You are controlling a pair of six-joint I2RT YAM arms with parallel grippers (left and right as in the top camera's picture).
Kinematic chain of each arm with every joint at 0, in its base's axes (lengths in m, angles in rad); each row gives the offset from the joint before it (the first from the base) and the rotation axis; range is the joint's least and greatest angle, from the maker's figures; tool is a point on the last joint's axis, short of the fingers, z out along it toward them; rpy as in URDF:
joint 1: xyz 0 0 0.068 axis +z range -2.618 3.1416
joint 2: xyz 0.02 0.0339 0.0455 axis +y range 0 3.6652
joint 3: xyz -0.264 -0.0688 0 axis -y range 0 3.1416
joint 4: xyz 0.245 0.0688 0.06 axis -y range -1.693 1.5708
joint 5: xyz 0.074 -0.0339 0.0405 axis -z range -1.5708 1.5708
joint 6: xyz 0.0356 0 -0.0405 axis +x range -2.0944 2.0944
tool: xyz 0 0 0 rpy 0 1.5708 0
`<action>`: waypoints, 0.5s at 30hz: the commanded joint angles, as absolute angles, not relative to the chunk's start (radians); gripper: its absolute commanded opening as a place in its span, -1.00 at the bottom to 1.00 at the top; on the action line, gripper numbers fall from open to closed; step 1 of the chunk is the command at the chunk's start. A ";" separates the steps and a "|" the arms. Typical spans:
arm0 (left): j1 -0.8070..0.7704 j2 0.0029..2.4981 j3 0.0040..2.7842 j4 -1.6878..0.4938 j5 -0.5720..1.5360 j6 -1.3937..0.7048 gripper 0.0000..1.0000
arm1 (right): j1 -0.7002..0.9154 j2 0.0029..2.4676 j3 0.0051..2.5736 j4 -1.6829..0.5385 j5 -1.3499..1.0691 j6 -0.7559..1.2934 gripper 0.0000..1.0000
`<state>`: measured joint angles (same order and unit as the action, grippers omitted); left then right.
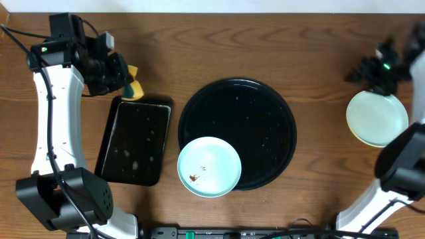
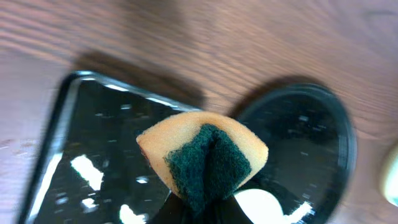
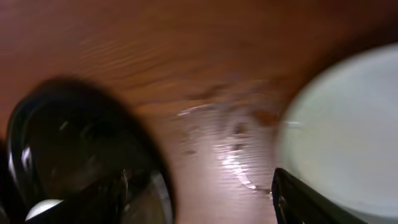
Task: Clean dirty plates on tray and stack at the side
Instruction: 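Move the right gripper back over the black tray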
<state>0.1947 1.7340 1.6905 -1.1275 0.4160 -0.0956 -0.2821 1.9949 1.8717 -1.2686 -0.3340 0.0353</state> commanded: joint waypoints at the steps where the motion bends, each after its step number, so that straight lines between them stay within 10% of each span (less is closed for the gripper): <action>1: 0.211 1.744 1.651 -1.137 0.301 -0.075 -0.85 | -0.155 1.969 1.930 -1.317 -0.269 0.008 0.49; 4: 0.241 1.744 1.593 -1.131 0.302 -0.076 -0.77 | -0.053 1.969 1.931 -1.350 -0.266 0.026 0.79; 8: 0.277 1.744 1.475 -1.092 0.305 -0.086 -0.75 | 0.047 1.969 1.930 -1.362 -0.267 0.053 -0.34; 13: 0.281 1.745 1.287 -0.975 0.286 -0.088 -0.81 | 0.129 1.969 1.930 -1.382 -0.342 0.033 -0.17; 15: 0.280 1.745 1.205 -0.909 0.269 -0.100 -0.85 | 0.164 1.969 1.930 -1.399 -0.375 0.013 -0.61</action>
